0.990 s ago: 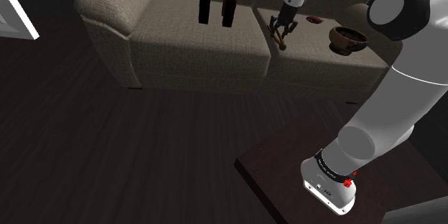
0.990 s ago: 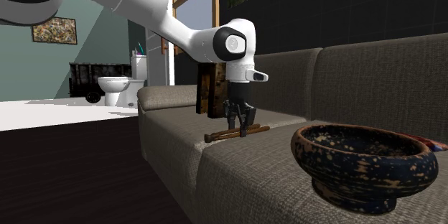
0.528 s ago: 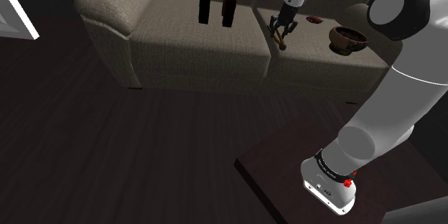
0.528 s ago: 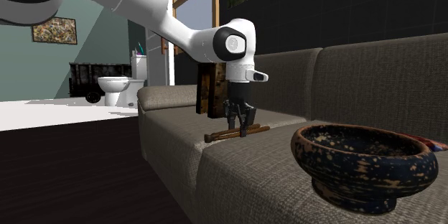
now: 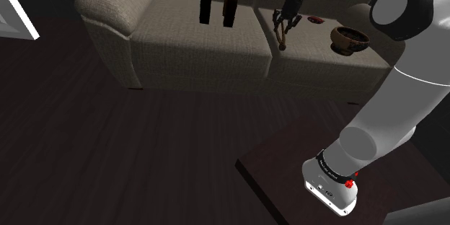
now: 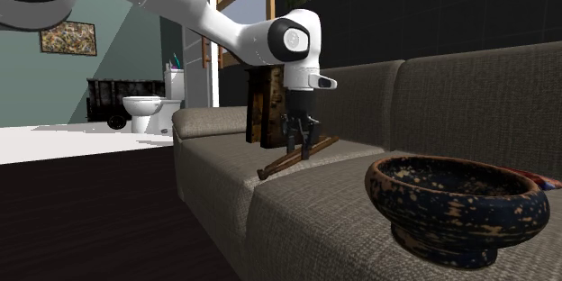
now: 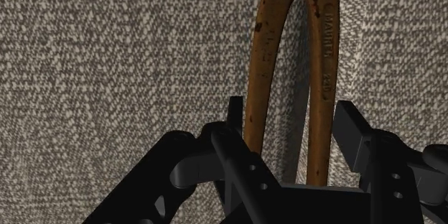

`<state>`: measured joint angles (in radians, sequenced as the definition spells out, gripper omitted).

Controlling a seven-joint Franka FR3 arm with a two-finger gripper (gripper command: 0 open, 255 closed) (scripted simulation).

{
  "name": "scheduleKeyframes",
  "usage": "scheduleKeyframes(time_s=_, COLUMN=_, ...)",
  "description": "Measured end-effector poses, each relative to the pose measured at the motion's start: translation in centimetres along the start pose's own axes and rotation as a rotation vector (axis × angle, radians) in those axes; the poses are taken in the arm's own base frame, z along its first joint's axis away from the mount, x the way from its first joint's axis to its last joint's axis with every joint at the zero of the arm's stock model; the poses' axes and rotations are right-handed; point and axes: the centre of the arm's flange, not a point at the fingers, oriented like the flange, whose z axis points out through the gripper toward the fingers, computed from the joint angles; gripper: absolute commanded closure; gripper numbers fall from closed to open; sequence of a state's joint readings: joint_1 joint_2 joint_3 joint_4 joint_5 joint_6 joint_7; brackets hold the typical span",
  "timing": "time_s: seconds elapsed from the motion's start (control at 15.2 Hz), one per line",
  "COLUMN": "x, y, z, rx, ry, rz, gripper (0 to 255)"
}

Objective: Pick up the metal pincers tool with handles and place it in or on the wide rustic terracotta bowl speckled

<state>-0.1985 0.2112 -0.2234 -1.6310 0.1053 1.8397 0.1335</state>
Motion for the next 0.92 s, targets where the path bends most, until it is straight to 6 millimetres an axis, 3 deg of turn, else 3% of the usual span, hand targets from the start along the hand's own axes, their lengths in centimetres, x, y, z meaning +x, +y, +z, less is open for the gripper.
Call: scheduleKeyframes(time_s=0.92, x=-0.2, y=-0.4, z=-7.4, rx=0.000, ry=0.000, rz=0.000, gripper=255)
